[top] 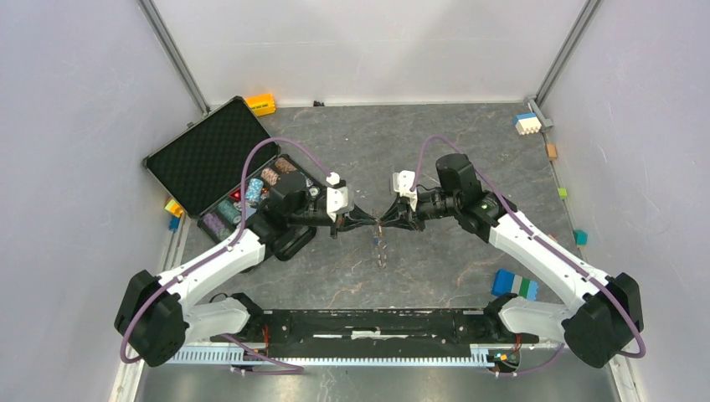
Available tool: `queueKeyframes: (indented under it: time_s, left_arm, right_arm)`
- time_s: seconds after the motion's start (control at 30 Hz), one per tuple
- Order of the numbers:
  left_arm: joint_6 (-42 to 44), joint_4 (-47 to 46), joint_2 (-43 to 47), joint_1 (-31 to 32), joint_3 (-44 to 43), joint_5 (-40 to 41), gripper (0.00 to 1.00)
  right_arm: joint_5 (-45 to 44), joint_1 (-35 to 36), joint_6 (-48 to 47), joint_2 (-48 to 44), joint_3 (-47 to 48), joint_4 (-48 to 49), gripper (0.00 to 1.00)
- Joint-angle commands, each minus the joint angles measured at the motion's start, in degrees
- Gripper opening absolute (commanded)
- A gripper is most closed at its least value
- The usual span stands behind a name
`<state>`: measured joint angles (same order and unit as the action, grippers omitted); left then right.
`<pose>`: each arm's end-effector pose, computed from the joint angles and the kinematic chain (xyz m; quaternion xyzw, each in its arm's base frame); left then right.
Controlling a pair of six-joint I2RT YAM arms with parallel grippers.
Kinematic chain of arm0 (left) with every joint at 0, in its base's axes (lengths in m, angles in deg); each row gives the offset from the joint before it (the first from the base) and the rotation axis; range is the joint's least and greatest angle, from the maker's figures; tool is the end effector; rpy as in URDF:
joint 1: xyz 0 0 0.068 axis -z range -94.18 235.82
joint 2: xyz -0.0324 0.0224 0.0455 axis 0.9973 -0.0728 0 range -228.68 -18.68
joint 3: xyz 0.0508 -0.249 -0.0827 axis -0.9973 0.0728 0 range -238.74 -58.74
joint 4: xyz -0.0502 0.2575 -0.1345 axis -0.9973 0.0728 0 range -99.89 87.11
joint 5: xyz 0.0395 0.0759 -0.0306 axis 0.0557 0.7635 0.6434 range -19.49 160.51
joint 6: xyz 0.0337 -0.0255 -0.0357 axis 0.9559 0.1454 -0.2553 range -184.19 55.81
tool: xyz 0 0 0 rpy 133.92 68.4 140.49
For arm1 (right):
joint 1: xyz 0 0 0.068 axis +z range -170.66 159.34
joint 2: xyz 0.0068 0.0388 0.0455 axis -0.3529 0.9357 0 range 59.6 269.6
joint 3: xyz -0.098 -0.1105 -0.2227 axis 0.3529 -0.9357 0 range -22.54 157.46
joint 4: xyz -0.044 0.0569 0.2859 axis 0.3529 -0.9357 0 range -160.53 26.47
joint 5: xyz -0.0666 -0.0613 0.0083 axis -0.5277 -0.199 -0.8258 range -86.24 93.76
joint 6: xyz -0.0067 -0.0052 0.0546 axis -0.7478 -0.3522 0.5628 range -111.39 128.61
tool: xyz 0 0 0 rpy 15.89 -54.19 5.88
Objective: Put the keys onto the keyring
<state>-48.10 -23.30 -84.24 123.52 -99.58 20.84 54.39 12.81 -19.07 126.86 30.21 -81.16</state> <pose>0.2114 -0.1995 0.2665 0.5550 0.5054 -0.4269 0.5043 0.2255 0.1839 0.2874 -0.5805 0.5760 0.3958 0.4178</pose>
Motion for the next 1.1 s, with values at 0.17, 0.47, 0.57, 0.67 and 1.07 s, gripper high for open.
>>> queueKeyframes:
  time_s: [0.17, 0.47, 0.57, 0.67, 1.07]
  left_arm:
    - [-0.90, -3.88, 2.07, -0.07, 0.38, -0.74, 0.02]
    - [-0.97, -4.41, 1.83, -0.07, 0.42, -1.02, 0.02]
    - [-1.19, -4.90, 1.81, -0.07, 0.46, -1.41, 0.02]
    - [-1.66, -5.77, 1.67, -0.08, 0.60, -2.15, 0.02]
    - [-1.62, -6.98, 1.47, -0.08, 1.02, -5.46, 0.02]
  right_arm:
    - [1.75, -0.69, 0.61, 0.32, -0.81, 1.54, 0.12]
    - [2.61, -0.72, 0.88, 0.51, -1.05, 1.83, 0.03]
    - [2.72, -0.69, 0.96, 0.75, -1.62, 2.36, 0.03]
    - [2.87, -0.75, 1.23, 1.32, -2.23, 2.82, 0.04]
    - [4.56, -0.69, 1.92, 2.71, -2.65, 3.65, 0.19]
